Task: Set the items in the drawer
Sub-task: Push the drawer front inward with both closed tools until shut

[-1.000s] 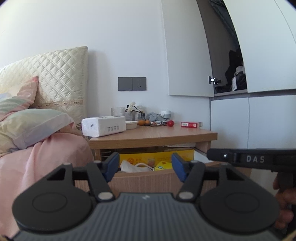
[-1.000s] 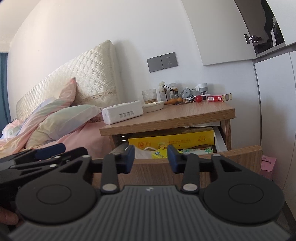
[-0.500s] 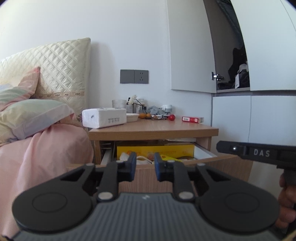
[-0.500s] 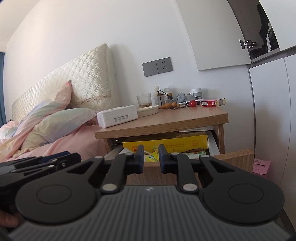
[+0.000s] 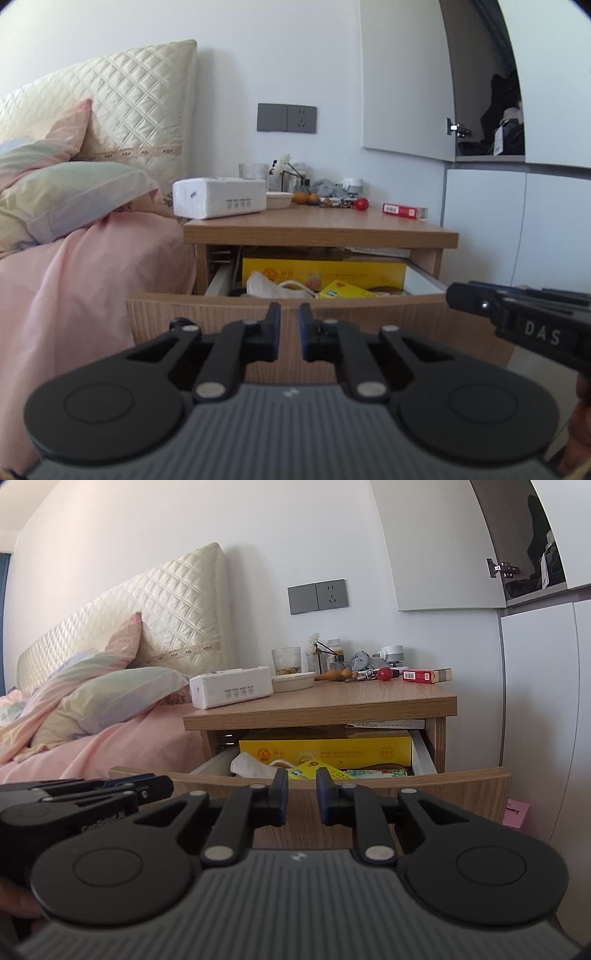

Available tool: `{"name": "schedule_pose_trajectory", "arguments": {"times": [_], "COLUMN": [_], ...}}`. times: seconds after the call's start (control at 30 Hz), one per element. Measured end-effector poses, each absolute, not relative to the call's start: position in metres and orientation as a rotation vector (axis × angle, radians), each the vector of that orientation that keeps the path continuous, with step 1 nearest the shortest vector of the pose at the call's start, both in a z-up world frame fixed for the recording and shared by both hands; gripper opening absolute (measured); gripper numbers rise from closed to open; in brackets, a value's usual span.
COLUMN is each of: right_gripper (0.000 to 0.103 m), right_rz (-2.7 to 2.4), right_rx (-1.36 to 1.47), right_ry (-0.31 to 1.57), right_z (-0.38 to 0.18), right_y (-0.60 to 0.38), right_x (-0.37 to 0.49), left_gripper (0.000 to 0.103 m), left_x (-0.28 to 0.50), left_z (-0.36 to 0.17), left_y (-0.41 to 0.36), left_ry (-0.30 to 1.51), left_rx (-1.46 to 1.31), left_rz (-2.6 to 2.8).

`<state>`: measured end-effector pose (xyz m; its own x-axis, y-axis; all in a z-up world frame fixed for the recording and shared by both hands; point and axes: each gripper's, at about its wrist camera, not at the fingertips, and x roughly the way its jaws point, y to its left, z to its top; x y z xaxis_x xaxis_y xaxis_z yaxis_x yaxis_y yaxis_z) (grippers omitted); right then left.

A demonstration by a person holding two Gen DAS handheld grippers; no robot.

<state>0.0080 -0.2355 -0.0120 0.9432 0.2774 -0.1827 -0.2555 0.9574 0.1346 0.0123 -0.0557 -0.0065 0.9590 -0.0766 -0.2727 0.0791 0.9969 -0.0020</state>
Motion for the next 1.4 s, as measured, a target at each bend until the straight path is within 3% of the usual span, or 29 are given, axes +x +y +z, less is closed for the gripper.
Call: {"name": "schedule_pose_trajectory", "arguments": {"times": [0.53, 1.4], "right_gripper": [0.014, 0.01], "right_rz": [0.189, 0.182], "right_rx": [0.157, 0.163], "right_ry": [0.289, 0.319], "right_z": [-0.019, -0.017], "right_y": [-0.252, -0.265], "right_x": [0.027, 0.065], "left_gripper": [0.005, 0.005], "left_x": [0.034, 0.069], "left_z": [-0.005, -0.016], "left_y": [-0.049, -0.064], "left_ry": [0.337, 0.34], "left_rx": [0.016, 0.132], "left_rz": [-0.056, -0.048]}}
